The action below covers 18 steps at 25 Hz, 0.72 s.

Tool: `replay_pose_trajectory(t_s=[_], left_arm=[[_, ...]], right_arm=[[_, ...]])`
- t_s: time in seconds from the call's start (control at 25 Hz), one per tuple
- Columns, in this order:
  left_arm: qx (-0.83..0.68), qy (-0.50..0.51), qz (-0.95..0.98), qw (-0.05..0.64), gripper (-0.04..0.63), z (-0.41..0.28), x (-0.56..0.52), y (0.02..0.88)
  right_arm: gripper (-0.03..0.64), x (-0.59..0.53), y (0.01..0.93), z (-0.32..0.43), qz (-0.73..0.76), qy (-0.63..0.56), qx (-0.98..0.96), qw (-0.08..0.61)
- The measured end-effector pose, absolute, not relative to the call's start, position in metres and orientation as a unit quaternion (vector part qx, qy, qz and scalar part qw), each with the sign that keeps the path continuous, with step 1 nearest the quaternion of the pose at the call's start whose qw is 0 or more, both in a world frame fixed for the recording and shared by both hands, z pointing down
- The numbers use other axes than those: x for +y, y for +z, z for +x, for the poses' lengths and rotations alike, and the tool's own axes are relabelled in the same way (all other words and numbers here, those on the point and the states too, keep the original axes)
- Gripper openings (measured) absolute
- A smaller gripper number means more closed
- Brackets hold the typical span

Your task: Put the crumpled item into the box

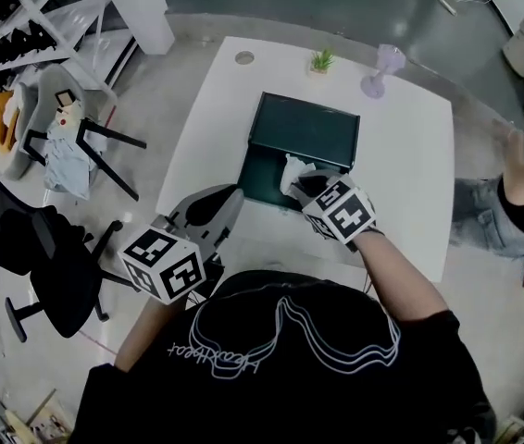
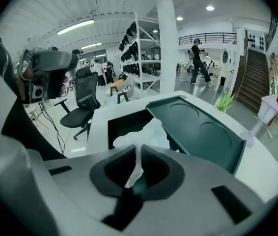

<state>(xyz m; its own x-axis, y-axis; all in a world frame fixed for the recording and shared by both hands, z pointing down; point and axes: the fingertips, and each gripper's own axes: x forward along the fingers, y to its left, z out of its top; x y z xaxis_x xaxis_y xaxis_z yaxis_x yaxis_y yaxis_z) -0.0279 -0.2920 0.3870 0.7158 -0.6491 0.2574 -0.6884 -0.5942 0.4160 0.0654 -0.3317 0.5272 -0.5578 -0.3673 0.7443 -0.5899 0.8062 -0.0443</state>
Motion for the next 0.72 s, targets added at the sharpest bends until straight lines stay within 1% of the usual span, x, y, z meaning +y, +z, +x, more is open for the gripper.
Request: replay_pose_trajectory(t_s=[0.16, 0.4, 0.56, 0.72], left_arm=[[-0.381, 0.04, 0.889, 0.252, 0.005, -0.033, -0.295, 0.391], [-0.4, 0.052, 0.878, 0.257, 0.005, -0.046, -0.295, 0.403], [-0.403, 0.06, 0.873, 0.267, 0.005, -0.049, -0.296, 0.411], [-0.402, 0.063, 0.875, 0.262, 0.005, -0.05, -0.299, 0.409]], right_arm=[[0.04, -0.339, 0.545, 0.059, 0.261, 0.139, -0.853, 0.431], [0.047, -0.342, 0.564, 0.057, 0.252, 0.123, -0.831, 0.481], [0.065, -0.344, 0.567, 0.058, 0.247, 0.128, -0.828, 0.487], [0.107, -0.345, 0.56, 0.057, 0.246, 0.134, -0.835, 0.474]])
